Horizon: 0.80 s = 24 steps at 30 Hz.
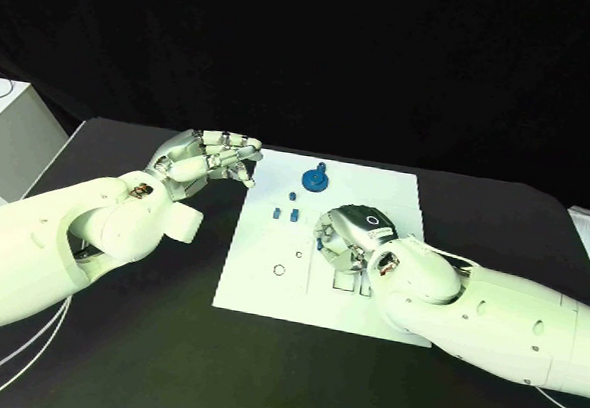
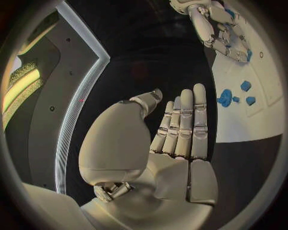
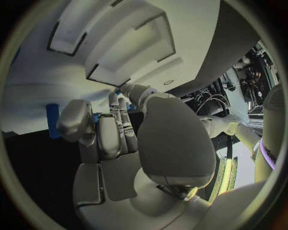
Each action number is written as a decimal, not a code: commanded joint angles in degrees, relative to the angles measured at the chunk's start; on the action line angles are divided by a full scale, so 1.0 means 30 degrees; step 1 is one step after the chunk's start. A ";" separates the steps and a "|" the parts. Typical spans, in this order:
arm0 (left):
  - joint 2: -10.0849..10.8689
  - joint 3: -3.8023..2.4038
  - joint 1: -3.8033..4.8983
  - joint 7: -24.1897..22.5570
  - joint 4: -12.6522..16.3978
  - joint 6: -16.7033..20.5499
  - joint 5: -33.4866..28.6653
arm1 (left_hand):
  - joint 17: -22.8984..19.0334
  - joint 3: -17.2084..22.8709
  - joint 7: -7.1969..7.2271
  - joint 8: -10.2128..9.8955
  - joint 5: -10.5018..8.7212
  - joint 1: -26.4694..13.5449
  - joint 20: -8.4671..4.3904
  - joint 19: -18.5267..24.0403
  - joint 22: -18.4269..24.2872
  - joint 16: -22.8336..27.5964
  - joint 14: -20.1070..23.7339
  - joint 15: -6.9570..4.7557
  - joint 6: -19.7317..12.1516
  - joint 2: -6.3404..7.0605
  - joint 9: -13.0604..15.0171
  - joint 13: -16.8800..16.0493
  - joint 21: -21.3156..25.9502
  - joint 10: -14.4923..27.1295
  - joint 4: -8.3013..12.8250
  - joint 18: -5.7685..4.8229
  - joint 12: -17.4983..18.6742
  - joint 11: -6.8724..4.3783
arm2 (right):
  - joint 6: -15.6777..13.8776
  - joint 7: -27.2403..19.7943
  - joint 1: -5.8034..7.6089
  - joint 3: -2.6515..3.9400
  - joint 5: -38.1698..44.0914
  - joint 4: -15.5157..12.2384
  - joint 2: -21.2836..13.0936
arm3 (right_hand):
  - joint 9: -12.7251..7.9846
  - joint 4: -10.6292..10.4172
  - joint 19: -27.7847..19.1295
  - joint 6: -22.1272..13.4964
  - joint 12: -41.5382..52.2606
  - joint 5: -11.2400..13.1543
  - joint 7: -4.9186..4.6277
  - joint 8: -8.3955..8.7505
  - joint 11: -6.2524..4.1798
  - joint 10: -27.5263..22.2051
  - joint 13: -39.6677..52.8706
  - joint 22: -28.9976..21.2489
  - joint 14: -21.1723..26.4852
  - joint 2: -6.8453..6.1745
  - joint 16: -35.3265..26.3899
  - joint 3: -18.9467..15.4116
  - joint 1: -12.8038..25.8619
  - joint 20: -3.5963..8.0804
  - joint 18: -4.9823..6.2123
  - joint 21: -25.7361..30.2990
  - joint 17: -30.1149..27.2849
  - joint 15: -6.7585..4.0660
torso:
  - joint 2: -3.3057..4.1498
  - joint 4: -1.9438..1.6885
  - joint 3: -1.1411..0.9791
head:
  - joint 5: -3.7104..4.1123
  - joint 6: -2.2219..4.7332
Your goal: Assemble the parts on the task board
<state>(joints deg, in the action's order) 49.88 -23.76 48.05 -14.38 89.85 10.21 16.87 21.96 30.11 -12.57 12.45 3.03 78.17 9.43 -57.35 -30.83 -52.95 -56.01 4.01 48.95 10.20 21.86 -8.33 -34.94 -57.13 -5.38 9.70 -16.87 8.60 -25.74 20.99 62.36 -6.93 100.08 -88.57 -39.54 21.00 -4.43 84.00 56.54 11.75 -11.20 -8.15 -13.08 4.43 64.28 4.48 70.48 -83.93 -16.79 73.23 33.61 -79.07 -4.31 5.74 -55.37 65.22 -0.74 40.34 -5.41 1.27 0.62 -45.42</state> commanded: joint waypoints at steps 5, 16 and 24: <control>0.0006 -0.0011 -0.0012 -0.0019 0.0039 -0.0348 -0.0066 | 0.0032 -0.0108 -0.0088 0.0098 -0.0018 0.0088 -0.0020 -0.0099 0.0016 0.0081 0.0016 0.0102 -0.0094 -0.0126 -0.0019 0.0025 0.0068 0.0150 0.0003 0.0266 -0.0068 0.0027 | 0.0805 -0.0579 -0.0034 0.0004 -0.0310 -0.0156 0.0000 | 0.0060 0.0271 0.1074 -0.0008 -0.0027 0.0161 0.0149 -0.0072 -0.0075 0.0144 0.0060 0.0061 -0.0466 0.0065 0.0182 -0.0068 0.0123 0.0082 -0.0084 -0.0073 0.0054 -0.0073 | 0.0000 -0.0005 0.0011 | -0.0027 -0.0090; 0.0024 -0.0011 -0.0012 0.0018 0.0049 -0.0341 -0.0056 | 0.0036 -0.0110 -0.0087 0.0121 -0.0017 0.0130 -0.0024 -0.0118 0.0036 0.0087 0.0020 0.0098 -0.0104 -0.0142 -0.0018 0.0027 0.0089 0.0160 0.0011 0.0268 -0.0088 0.0024 | 0.1141 -0.0603 -0.0055 -0.0021 -0.0232 0.0006 0.0092 | 0.0354 0.0560 0.1120 0.0947 0.0280 0.0127 0.0481 -0.0565 -0.0448 0.1191 0.0314 0.0233 -0.0475 0.0486 0.0284 0.0680 -0.0170 0.0262 -0.0075 -0.0318 0.0083 -0.0372 | -0.0005 -0.0013 0.0013 | -0.0050 -0.0146; 0.0048 -0.0011 -0.0012 0.0054 0.0043 -0.0336 -0.0054 | 0.0036 -0.0110 -0.0087 0.0121 -0.0017 0.0130 -0.0024 -0.0118 0.0036 0.0087 0.0020 0.0098 -0.0104 -0.0142 -0.0018 0.0027 0.0089 0.0160 0.0011 0.0268 -0.0088 0.0024 | 0.1169 -0.0438 -0.0096 -0.0079 0.0145 0.0258 0.0228 | 0.0524 0.0687 0.1145 0.1369 0.0223 0.0124 0.0586 -0.0795 -0.0575 0.1483 0.0410 0.0372 -0.0504 0.0925 0.0390 0.0980 -0.0265 0.0377 -0.0101 -0.0521 0.0188 -0.0491 | -0.0001 -0.0005 0.0006 | -0.0064 -0.0193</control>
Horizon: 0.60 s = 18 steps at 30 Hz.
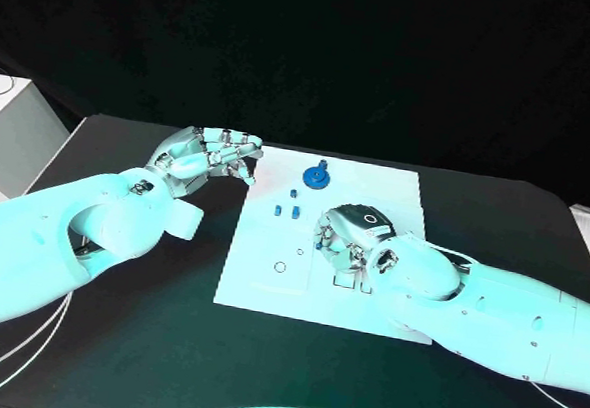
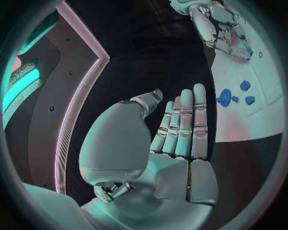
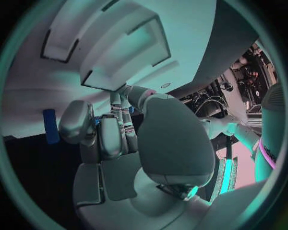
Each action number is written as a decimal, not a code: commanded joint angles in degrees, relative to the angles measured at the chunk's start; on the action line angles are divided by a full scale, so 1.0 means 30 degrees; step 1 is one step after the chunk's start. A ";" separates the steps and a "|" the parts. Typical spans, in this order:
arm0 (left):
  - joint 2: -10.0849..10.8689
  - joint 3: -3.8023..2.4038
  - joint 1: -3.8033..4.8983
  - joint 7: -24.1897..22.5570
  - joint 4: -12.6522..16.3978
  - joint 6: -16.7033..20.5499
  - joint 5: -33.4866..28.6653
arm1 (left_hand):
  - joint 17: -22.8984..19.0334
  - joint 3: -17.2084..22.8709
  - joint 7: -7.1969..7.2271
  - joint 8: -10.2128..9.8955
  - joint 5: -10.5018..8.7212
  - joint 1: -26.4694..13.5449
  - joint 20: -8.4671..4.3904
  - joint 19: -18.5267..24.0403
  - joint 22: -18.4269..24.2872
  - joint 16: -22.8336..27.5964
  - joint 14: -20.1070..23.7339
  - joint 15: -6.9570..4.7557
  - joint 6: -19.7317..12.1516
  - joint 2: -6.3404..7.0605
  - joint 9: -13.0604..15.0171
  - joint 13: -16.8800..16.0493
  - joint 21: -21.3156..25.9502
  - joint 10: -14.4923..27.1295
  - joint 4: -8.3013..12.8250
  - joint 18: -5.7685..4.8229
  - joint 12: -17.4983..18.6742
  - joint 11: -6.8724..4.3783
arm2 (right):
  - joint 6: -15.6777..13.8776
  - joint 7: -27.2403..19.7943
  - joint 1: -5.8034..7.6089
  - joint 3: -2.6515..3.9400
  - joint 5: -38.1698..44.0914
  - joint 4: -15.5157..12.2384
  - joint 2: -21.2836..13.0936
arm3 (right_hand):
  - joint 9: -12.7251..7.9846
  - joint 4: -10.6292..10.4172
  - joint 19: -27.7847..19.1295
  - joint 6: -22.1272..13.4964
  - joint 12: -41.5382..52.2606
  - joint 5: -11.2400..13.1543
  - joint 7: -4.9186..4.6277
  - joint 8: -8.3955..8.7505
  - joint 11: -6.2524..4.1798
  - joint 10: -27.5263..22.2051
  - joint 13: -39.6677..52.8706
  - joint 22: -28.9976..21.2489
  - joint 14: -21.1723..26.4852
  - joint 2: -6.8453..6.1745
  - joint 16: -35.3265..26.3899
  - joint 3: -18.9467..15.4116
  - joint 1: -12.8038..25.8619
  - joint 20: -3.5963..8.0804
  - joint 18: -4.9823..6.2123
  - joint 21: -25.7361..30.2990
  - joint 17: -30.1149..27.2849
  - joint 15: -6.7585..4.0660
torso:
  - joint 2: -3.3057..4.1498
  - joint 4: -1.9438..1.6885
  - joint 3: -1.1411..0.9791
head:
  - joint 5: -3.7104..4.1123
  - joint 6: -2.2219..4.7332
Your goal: Assemble the parts on the task board
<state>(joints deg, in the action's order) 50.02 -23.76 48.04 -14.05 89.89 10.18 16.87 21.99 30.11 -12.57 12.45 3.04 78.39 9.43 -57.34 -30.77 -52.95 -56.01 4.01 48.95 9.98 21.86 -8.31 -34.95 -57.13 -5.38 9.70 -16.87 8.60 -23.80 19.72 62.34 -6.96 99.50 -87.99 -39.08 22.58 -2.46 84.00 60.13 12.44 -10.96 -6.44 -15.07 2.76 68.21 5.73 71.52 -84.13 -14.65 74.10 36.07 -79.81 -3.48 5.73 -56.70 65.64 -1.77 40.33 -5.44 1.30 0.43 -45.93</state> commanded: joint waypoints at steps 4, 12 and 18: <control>-0.0003 -0.0012 -0.0011 -0.0042 0.0036 -0.0337 -0.0052 | 0.0023 -0.0110 -0.0088 0.0122 -0.0017 0.0056 -0.0023 -0.0120 0.0016 0.0087 0.0020 0.0099 -0.0104 -0.0068 -0.0018 0.0021 0.0091 0.0160 0.0010 0.0268 -0.0090 0.0024 | 0.0342 0.0029 -0.0104 -0.0083 0.0400 0.0114 0.0128 | 0.0084 0.0018 0.1153 0.0354 -0.0053 0.0025 0.0018 -0.0241 -0.0033 0.0266 0.0030 0.0095 -0.0448 0.0436 0.0140 0.0224 0.0048 0.0128 -0.0121 -0.0180 0.0080 -0.0157 | -0.0002 0.0017 -0.0005 | 0.0013 -0.0017; -0.0001 -0.0012 -0.0011 -0.0019 0.0043 -0.0329 -0.0042 | 0.0027 -0.0111 -0.0089 0.0148 -0.0017 0.0099 -0.0027 -0.0140 0.0037 0.0094 0.0025 0.0096 -0.0113 -0.0087 -0.0017 0.0024 0.0112 0.0172 0.0015 0.0269 -0.0112 0.0024 | 0.0154 -0.0018 -0.0117 -0.0094 0.0085 0.0065 0.0219 | 0.0157 -0.0426 0.1120 0.0107 -0.0427 -0.0022 -0.0034 -0.0122 0.0089 0.0150 0.0036 -0.0004 -0.0357 -0.0073 -0.0062 -0.0187 0.1078 0.0118 -0.0110 0.0054 -0.0256 -0.0060 | 0.0001 0.0006 -0.0007 | 0.0045 -0.0048; 0.0016 -0.0010 -0.0011 -0.0009 0.0051 -0.0324 -0.0040 | 0.0027 -0.0111 -0.0089 0.0148 -0.0017 0.0099 -0.0027 -0.0140 0.0037 0.0094 0.0025 0.0096 -0.0113 -0.0087 -0.0017 0.0024 0.0112 0.0172 0.0015 0.0269 -0.0112 0.0024 | 0.0287 -0.0036 -0.0120 -0.0099 -0.0087 0.0046 0.0231 | 0.0128 -0.0780 0.1110 -0.0277 -0.0771 -0.0210 -0.0183 0.0128 0.0226 -0.0073 0.0014 -0.0022 -0.0350 -0.0569 -0.0067 -0.0385 0.1640 0.0071 -0.0118 0.0118 -0.0308 0.0044 | 0.0000 0.0006 -0.0003 | 0.0050 -0.0055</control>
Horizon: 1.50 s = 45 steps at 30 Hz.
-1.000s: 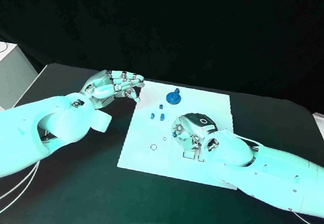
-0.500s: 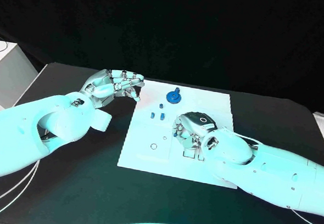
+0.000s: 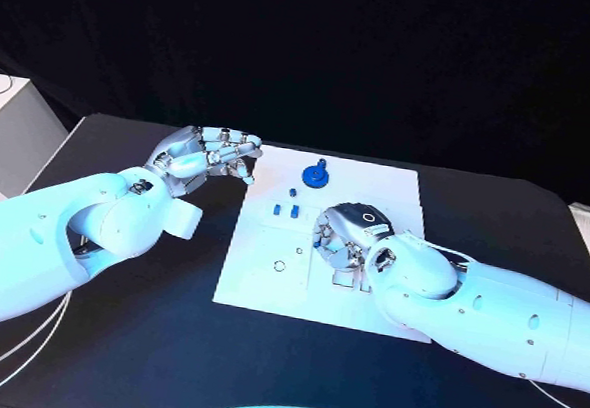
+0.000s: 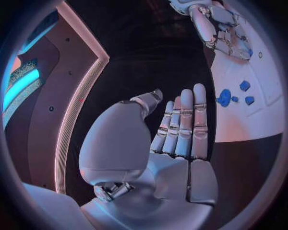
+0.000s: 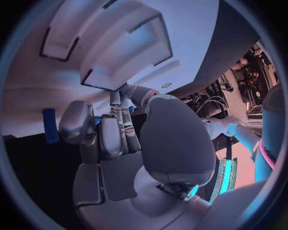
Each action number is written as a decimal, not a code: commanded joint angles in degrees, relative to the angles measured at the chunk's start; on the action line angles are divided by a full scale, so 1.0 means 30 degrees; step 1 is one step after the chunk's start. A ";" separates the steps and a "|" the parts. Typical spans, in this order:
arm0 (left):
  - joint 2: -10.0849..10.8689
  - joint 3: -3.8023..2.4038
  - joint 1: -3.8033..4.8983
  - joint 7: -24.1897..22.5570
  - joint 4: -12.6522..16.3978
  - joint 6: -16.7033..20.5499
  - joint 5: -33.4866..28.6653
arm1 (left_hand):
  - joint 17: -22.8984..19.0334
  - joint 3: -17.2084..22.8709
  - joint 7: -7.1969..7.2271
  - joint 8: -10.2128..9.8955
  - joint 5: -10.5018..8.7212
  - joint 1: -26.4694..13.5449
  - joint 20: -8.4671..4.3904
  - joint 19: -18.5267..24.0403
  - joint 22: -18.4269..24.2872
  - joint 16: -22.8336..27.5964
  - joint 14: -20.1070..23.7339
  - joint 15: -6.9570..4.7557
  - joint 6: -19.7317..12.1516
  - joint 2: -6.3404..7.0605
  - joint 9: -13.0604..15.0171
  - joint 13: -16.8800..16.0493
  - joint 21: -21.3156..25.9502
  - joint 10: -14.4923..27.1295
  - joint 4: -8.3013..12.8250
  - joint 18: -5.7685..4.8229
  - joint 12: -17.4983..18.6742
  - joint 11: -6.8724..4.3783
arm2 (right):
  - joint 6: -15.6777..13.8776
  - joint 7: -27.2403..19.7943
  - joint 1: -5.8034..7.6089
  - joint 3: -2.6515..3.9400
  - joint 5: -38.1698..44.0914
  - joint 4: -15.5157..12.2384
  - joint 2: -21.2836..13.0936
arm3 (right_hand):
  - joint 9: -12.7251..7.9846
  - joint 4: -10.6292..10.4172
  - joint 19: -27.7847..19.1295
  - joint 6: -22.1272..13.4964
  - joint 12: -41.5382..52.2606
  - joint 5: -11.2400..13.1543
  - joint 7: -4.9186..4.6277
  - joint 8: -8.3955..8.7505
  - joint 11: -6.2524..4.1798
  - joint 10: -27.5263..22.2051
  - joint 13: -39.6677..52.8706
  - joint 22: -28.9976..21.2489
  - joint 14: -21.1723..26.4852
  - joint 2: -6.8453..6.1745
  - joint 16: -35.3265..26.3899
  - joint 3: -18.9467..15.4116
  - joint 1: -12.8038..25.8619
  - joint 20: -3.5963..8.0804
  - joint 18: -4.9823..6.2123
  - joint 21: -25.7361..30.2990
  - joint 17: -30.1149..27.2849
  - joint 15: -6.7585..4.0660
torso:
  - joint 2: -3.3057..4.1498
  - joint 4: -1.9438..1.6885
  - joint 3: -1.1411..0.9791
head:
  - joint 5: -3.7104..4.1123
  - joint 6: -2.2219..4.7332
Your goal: Assemble the parts on the task board
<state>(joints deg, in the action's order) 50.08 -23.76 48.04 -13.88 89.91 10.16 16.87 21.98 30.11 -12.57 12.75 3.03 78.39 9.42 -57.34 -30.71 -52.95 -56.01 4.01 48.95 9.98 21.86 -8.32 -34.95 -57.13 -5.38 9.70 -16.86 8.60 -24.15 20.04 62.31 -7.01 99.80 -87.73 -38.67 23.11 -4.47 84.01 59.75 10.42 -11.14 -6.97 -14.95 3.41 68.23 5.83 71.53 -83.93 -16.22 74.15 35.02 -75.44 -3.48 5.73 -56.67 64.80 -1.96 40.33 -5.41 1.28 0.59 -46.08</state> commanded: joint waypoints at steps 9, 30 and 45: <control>0.0019 -0.0010 -0.0011 -0.0063 0.0048 -0.0305 -0.0040 | 0.0031 -0.0111 -0.0089 0.0047 -0.0016 0.0099 -0.0026 -0.0141 0.0018 0.0093 0.0025 0.0095 -0.0114 -0.0087 -0.0017 0.0026 0.0113 0.0172 0.0015 0.0267 -0.0113 0.0024 | 0.0563 -0.0205 -0.0108 -0.0088 -0.0528 -0.0113 0.0102 | -0.0075 -0.0171 0.1102 -0.0426 -0.0367 -0.1106 -0.0137 0.0332 0.0117 -0.0223 0.0043 -0.0047 -0.0407 -0.0213 -0.0062 -0.0778 0.0905 -0.0003 -0.0118 0.0185 -0.0059 0.0206 | 0.0003 -0.0001 -0.0002 | -0.0010 -0.0022; 0.0053 -0.0008 -0.0011 -0.0032 0.0050 -0.0265 -0.0040 | 0.0031 -0.0111 -0.0089 0.0047 -0.0016 0.0099 -0.0026 -0.0141 0.0018 0.0093 0.0025 0.0095 -0.0114 -0.0087 -0.0017 0.0026 0.0113 0.0172 0.0015 0.0267 -0.0113 0.0024 | 0.0351 0.0532 -0.0110 -0.0144 -0.0077 0.0386 0.0576 | 0.0496 0.0823 0.1279 0.0736 -0.0349 0.0097 0.0261 -0.0324 -0.0321 0.0908 0.0427 0.0851 -0.0672 0.1463 0.0816 0.0617 -0.0688 0.0196 -0.0295 -0.1272 0.0955 -0.0132 | 0.0009 -0.0004 -0.0004 | 0.0055 -0.0032; 0.0071 -0.0008 -0.0011 0.0000 0.0054 -0.0240 -0.0039 | 0.0040 -0.0137 -0.0096 0.0116 -0.0018 0.0184 -0.0036 -0.0193 0.0070 0.0115 0.0035 0.0094 -0.0147 -0.0113 -0.0018 0.0034 0.0167 0.0202 0.0015 0.0264 -0.0173 0.0028 | -0.0368 0.0544 -0.0118 -0.0218 0.0433 0.0375 0.0516 | 0.0724 0.1244 0.1295 0.0957 -0.0341 0.0175 0.0307 -0.0523 -0.0426 0.1407 0.0593 0.1120 -0.0661 0.1651 0.0882 0.0915 -0.0942 0.0261 -0.0357 -0.1678 0.1003 -0.0218 | 0.0001 0.0000 -0.0005 | 0.0120 -0.0014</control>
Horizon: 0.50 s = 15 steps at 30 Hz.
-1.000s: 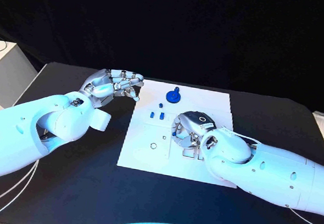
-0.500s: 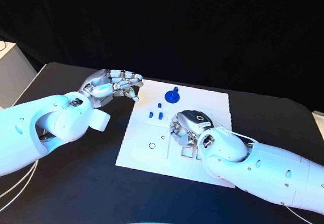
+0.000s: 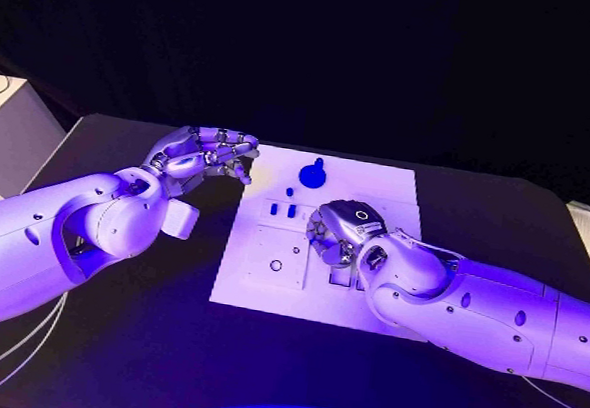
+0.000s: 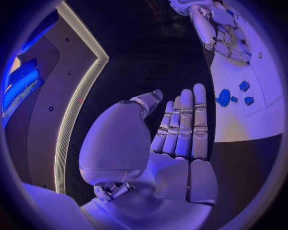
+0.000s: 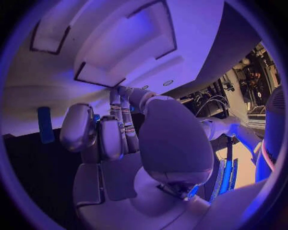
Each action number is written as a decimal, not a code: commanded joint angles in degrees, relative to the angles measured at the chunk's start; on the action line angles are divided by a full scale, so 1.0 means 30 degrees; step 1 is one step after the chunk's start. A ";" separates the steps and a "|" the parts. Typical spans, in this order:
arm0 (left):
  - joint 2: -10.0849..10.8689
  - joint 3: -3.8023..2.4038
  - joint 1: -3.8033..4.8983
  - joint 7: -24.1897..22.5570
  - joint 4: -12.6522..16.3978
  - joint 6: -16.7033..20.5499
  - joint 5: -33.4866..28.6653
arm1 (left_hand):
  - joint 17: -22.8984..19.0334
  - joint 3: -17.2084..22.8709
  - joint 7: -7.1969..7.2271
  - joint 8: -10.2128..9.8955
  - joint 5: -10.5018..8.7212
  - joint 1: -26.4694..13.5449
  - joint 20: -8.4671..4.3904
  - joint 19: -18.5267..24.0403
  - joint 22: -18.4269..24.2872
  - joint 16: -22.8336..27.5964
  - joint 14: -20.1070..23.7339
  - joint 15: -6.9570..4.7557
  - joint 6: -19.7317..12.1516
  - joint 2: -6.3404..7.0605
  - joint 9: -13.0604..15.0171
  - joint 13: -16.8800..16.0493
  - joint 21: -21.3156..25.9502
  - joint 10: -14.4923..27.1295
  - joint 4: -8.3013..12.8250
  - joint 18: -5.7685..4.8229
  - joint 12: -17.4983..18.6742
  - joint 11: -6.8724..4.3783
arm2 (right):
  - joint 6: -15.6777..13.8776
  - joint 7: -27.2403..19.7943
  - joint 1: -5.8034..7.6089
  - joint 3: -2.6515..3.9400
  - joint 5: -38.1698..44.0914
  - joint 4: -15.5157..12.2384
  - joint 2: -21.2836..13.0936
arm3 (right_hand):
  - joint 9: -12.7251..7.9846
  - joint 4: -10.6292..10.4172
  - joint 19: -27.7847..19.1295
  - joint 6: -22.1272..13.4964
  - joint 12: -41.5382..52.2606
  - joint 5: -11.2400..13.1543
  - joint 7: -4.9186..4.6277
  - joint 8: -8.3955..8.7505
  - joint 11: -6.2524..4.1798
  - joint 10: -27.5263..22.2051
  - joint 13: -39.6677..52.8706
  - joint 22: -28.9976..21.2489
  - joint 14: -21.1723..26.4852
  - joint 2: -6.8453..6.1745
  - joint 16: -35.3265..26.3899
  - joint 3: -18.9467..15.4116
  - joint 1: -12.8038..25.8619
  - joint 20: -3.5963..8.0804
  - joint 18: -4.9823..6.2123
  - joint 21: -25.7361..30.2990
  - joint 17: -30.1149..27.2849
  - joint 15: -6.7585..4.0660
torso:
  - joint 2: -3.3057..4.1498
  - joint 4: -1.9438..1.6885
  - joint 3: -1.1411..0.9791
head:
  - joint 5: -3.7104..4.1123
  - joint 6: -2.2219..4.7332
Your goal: Assemble the parts on the task board
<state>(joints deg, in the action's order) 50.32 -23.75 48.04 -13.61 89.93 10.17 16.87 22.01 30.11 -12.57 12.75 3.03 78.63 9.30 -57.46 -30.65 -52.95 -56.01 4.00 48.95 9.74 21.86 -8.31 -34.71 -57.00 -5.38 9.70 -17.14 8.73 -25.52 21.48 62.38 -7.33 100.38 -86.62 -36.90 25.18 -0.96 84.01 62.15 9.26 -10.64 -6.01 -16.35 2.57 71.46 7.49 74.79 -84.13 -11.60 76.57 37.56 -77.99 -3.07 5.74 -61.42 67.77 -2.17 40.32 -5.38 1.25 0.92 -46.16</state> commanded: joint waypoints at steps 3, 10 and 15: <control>-0.0010 -0.0010 -0.0010 -0.0091 0.0048 -0.0247 -0.0041 | 0.0031 -0.0137 -0.0096 0.0118 -0.0018 0.0105 0.0007 -0.0153 0.0050 0.0115 0.0035 0.0094 -0.0147 -0.0033 -0.0018 0.0031 0.0086 0.0157 0.0015 0.0265 -0.0081 -0.0017 | -0.0475 -0.0152 -0.0148 -0.0115 0.0253 -0.0168 -0.0231 | 0.0056 0.0057 0.1307 0.0148 0.0030 -0.0004 -0.0021 -0.0064 -0.0142 0.0364 0.0054 0.0119 -0.0586 0.0193 0.0060 0.0129 -0.0064 0.0129 -0.0385 -0.0247 -0.0022 -0.0149 | 0.0008 -0.0020 0.0007 | -0.0008 0.0010; 0.0017 -0.0010 -0.0010 -0.0089 0.0051 -0.0237 -0.0041 | 0.0033 -0.0145 -0.0100 0.0129 -0.0017 0.0098 0.0008 -0.0160 0.0059 0.0117 0.0034 0.0097 -0.0152 -0.0045 -0.0018 0.0033 0.0096 0.0161 -0.0003 0.0263 -0.0091 -0.0014 | -0.1676 -0.0648 -0.0143 -0.0084 -0.0162 -0.1036 -0.0968 | 0.0140 0.0099 0.1355 0.0170 0.0014 0.0048 -0.0014 -0.0114 -0.0163 0.0523 0.0103 0.0372 -0.0591 0.0283 0.0073 0.0274 -0.0034 0.0148 -0.0454 -0.0690 -0.0023 -0.0163 | -0.0002 -0.0012 0.0015 | -0.0059 0.0000; 0.0022 -0.0010 -0.0010 -0.0090 0.0063 -0.0245 -0.0042 | 0.0036 -0.0152 -0.0103 0.0142 -0.0017 0.0085 0.0009 -0.0169 0.0071 0.0120 0.0032 0.0101 -0.0159 -0.0066 -0.0019 0.0035 0.0109 0.0168 -0.0030 0.0261 -0.0102 -0.0010 | -0.2166 -0.1045 -0.0036 0.0044 -0.1281 -0.1867 -0.1614 | 0.0152 0.0107 0.1358 0.0176 0.0013 0.0063 -0.0013 -0.0123 -0.0165 0.0543 0.0110 0.0386 -0.0591 0.0277 0.0075 0.0284 -0.0024 0.0152 -0.0456 -0.0712 -0.0023 -0.0166 | -0.0011 0.0005 0.0016 | -0.0128 -0.0014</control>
<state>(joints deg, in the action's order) 50.42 -23.75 48.04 -13.57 89.95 10.17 16.87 22.05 29.95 -12.57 12.97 3.03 78.63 9.22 -57.54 -30.48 -52.95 -56.01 4.01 48.95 9.73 21.86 -8.27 -34.55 -56.92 -5.53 9.70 -17.26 8.81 -29.49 20.12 62.12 -7.29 99.24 -91.65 -41.48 25.57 -0.64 84.01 62.20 8.91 -10.50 -5.96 -16.42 2.97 71.87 7.49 74.95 -83.93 -11.30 76.56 38.21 -78.29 -3.08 4.83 -63.35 67.73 -2.37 40.33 -5.41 1.28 0.62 -46.18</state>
